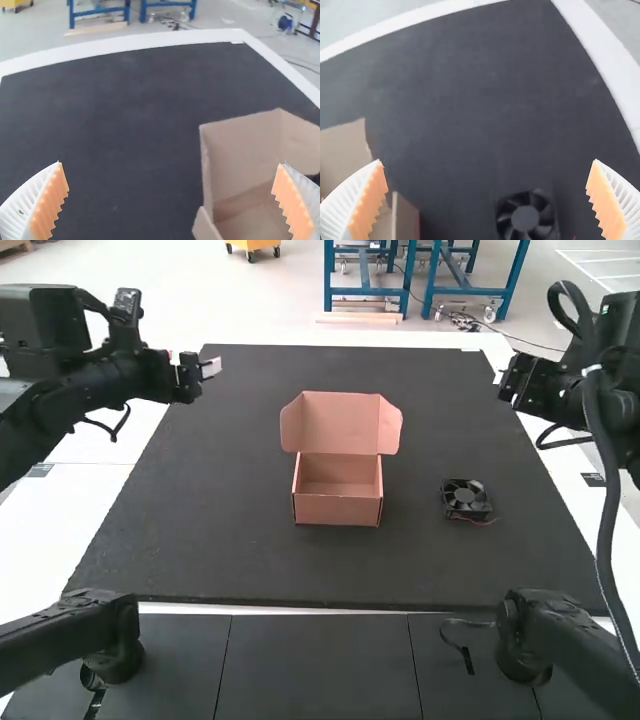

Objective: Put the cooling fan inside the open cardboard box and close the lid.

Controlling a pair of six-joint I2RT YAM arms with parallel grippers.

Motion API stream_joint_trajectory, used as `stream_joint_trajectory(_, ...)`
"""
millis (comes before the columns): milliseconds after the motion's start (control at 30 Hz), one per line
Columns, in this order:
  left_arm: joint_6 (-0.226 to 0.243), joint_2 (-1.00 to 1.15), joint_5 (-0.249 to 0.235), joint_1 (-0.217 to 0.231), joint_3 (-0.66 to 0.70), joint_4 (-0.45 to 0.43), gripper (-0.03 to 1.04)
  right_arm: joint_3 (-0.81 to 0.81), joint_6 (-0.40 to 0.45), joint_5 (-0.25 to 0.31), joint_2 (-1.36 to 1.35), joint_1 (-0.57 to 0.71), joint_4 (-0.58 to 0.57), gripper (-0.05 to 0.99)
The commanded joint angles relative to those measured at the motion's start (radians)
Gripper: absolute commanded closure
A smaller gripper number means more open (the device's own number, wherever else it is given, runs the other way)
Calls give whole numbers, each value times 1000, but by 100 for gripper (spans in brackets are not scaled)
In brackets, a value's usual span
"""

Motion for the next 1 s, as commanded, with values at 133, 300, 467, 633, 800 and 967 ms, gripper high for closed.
stream_joint_trajectory(133, -9, 20, -99, -175, -76, -23, 5, 85, 38, 20, 199, -17, -56, 2)
stream_joint_trajectory(300, -19, 46, -132, -292, -48, -159, 5, 163, -12, 30, 344, -34, -124, 2)
stream_joint_trajectory(467, -16, 62, -132, -390, 13, -260, 5, 157, -111, 30, 416, -49, -68, 3)
stream_joint_trajectory(633, -16, 65, -159, -415, 47, -279, 5, 125, -151, 29, 508, -61, -70, 2)
stream_joint_trajectory(800, -9, 65, -205, -396, 39, -268, 5, 103, -180, 30, 591, -72, -70, 2)
stream_joint_trajectory(967, 51, 65, -250, -395, 15, -259, 5, 117, -209, 46, 669, -84, -65, 3)
